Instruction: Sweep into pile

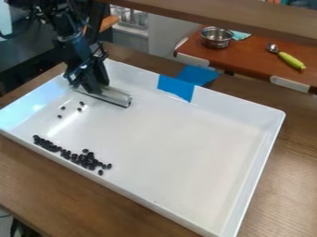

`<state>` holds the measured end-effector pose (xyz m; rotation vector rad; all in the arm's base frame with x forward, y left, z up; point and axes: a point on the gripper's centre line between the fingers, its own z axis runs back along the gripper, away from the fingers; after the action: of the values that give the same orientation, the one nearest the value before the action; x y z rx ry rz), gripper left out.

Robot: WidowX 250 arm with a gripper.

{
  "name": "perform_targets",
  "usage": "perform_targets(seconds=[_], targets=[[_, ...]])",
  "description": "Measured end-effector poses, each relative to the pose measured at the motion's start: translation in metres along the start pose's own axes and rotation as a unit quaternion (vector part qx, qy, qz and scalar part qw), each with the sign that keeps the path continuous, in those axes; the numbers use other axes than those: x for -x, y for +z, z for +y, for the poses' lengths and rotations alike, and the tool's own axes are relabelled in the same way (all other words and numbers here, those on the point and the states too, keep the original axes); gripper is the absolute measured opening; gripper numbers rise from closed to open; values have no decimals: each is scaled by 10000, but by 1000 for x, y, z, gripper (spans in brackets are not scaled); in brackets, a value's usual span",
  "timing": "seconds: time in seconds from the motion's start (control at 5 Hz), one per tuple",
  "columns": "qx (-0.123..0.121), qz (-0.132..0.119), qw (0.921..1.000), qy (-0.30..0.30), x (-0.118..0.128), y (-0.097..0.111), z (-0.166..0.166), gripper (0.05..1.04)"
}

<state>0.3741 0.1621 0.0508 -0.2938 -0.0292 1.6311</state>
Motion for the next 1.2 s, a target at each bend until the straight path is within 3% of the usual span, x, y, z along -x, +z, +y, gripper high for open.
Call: perform_targets(seconds=[0.6,1.0,1.2], targets=[[-115,18,9987,496,-8,13,56,338],[-89,8,9920,1262,-5,17,88,338],[-265,85,9873,1562,-2,17,99,338]])
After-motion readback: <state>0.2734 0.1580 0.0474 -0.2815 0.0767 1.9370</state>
